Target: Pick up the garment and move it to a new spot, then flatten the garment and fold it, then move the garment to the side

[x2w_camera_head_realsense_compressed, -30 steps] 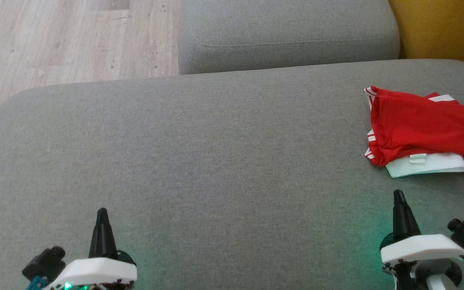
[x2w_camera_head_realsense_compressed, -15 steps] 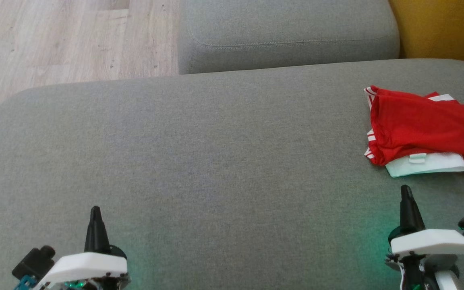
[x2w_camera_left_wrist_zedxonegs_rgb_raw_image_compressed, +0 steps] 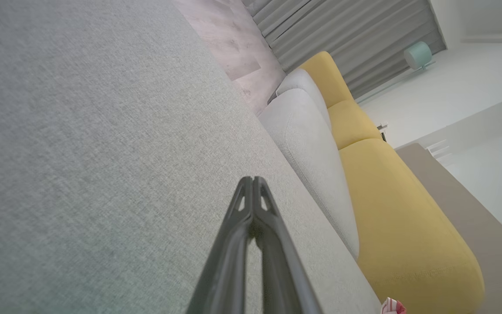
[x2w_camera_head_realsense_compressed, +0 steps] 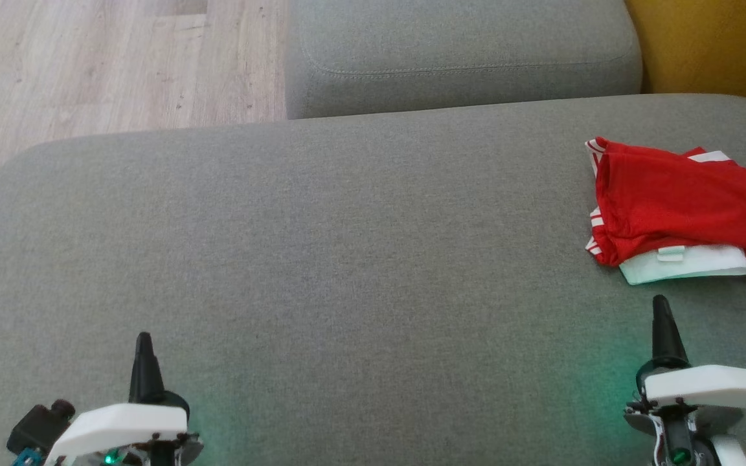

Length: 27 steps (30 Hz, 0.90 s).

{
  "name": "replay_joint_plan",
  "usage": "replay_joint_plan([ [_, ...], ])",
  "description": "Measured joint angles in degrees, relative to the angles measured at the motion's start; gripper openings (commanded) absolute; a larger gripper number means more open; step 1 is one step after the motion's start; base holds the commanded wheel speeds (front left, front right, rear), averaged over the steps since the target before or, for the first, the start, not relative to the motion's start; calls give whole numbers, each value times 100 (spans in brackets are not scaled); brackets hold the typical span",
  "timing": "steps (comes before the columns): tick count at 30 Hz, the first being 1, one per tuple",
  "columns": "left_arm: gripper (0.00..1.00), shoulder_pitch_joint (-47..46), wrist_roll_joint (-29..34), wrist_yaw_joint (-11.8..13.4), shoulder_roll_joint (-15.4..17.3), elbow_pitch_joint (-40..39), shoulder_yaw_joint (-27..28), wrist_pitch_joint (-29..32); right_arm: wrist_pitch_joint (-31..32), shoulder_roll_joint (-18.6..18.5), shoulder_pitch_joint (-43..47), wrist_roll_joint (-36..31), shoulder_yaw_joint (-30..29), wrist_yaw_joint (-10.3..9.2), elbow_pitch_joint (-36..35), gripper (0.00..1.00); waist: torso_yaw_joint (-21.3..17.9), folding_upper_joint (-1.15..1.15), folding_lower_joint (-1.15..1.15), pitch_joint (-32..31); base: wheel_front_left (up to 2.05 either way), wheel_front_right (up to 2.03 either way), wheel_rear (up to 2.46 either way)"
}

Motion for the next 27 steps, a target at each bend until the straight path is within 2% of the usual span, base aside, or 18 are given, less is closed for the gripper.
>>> replay_joint_plan([
  [27, 0, -116, -1561, -102, -1, -99, 302, 471, 427, 0, -68, 1734, -227, -1, -219, 0, -11, 0, 0, 13, 0, 0, 0],
])
